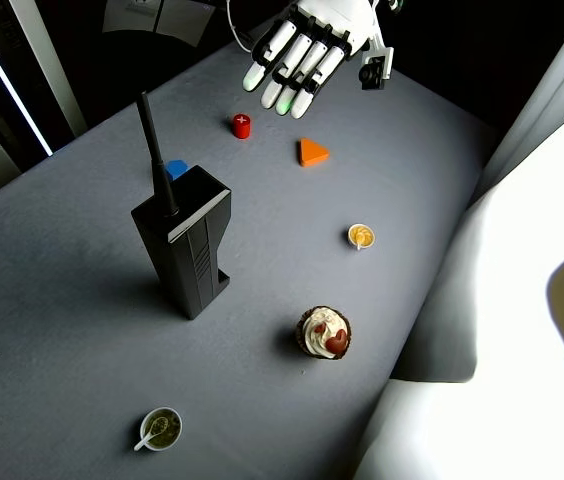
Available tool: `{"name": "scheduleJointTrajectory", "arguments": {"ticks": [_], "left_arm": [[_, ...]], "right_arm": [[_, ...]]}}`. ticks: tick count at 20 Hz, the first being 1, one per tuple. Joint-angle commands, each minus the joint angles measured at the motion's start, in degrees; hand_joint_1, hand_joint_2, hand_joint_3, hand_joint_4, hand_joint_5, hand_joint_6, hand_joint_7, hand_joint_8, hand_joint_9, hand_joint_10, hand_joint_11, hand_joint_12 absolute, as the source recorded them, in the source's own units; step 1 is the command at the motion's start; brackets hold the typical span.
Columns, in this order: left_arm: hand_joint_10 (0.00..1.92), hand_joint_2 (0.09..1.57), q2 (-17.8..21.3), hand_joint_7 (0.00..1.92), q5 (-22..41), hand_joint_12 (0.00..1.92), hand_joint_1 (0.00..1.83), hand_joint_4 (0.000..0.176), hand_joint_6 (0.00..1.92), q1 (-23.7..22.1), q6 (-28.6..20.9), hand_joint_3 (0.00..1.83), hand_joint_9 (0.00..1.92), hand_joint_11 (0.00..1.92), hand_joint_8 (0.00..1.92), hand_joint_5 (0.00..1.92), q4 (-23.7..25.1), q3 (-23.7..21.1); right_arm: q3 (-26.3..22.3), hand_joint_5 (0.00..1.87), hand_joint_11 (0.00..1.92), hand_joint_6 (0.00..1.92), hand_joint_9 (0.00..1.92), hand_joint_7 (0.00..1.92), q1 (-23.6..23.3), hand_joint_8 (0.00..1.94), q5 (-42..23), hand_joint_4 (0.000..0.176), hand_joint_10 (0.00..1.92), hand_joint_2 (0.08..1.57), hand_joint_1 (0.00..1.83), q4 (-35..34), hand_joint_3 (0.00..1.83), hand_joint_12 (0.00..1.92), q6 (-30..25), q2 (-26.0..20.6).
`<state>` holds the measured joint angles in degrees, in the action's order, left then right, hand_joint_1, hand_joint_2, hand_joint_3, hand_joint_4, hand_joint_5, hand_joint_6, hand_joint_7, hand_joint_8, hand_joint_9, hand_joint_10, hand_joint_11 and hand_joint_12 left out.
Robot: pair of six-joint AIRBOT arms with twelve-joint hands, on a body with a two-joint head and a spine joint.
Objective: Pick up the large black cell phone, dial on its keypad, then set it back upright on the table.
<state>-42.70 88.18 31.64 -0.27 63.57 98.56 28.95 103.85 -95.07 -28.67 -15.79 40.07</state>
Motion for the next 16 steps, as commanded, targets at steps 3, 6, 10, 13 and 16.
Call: {"name": "scheduleJointTrajectory", "arguments": {"ticks": [3,6,10,13,16], "left_arm": [[0.0,1.2,0.3,0.1,4.1,0.08,0.01,0.041,0.0,-1.3,-0.2,0.0,0.07,0.0,0.0,0.13,-5.3,0.0],[0.0,1.16,0.3,0.11,4.3,0.04,0.0,0.024,0.0,-1.3,-0.2,0.0,0.06,0.0,0.0,0.14,-5.3,0.0],[0.0,1.15,0.4,0.1,4.9,0.0,0.0,0.013,0.0,-1.8,-0.3,0.0,0.04,0.0,0.0,0.13,-5.3,0.0],[0.0,1.13,0.4,0.05,4.1,0.0,0.0,0.007,0.0,-1.9,-0.3,0.0,0.03,0.01,0.0,0.09,-5.3,0.0],[0.01,1.11,0.4,0.08,3.4,0.02,0.0,0.0,0.01,-2.6,-0.8,0.0,0.04,0.03,0.01,0.1,-5.3,0.0]], "right_arm": [[-0.1,0.2,0.0,0.0,0.23,0.23,-0.2,0.0,-6.0,0.033,0.0,1.01,0.21,-0.4,0.0,0.71,-0.5,0.2],[-0.1,0.21,0.0,0.0,0.25,0.25,-0.4,0.0,-6.0,0.0,0.0,0.99,0.09,-0.4,0.0,0.73,-0.5,0.2],[-0.2,0.18,0.0,0.0,0.22,0.21,-1.1,0.0,-6.0,0.0,0.0,1.0,0.02,-1.2,0.0,0.63,-0.7,0.1],[-1.0,0.14,0.0,0.0,0.18,0.17,-2.8,0.0,-6.0,0.0,0.0,1.0,0.02,-4.1,0.0,0.51,-1.1,-0.2],[-1.0,0.09,0.0,0.0,0.15,0.12,-2.9,0.0,-6.0,0.0,0.0,0.99,0.04,-4.7,0.0,0.44,-1.8,-0.3]]}}
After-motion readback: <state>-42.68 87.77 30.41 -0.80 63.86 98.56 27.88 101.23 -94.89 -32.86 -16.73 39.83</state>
